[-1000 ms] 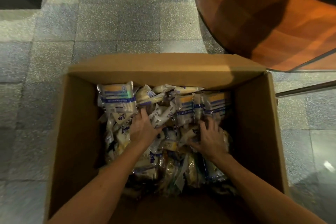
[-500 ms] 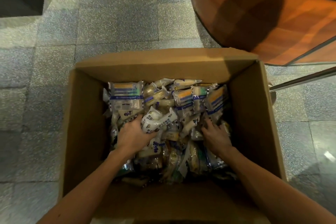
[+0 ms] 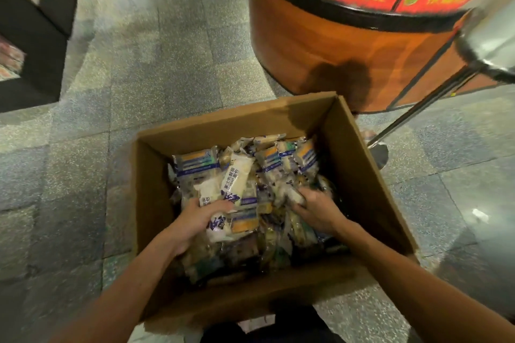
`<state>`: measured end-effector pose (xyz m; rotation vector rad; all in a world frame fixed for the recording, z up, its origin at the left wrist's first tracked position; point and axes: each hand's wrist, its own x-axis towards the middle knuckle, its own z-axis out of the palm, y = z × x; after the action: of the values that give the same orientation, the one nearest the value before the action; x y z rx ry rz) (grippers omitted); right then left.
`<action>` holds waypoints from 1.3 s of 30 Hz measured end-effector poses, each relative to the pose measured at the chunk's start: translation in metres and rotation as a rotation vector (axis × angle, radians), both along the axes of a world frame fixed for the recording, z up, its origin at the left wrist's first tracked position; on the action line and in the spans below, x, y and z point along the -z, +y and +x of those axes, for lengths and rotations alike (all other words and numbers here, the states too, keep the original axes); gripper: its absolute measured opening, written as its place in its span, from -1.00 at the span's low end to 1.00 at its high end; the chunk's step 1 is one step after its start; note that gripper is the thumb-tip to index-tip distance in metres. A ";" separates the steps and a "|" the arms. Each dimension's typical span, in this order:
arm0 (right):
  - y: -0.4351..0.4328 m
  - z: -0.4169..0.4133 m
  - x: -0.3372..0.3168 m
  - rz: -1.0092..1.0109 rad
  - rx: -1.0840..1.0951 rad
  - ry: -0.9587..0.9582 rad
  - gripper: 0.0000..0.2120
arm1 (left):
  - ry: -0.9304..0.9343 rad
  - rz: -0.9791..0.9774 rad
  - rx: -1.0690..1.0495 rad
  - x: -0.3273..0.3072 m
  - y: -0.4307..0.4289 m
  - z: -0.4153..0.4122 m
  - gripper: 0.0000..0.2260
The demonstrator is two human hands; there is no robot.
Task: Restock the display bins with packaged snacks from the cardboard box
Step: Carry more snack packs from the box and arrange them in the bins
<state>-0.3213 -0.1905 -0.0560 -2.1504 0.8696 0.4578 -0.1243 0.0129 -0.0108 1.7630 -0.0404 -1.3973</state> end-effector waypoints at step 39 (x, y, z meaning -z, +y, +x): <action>0.668 -0.694 -0.214 -0.128 2.244 -1.132 -0.75 | 0.373 -0.369 1.807 -0.173 0.237 -0.792 -0.42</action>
<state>-1.0148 0.4780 0.1581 -0.1664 1.7036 -1.6474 -0.9163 0.2501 0.1622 0.8071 -1.8959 -2.5444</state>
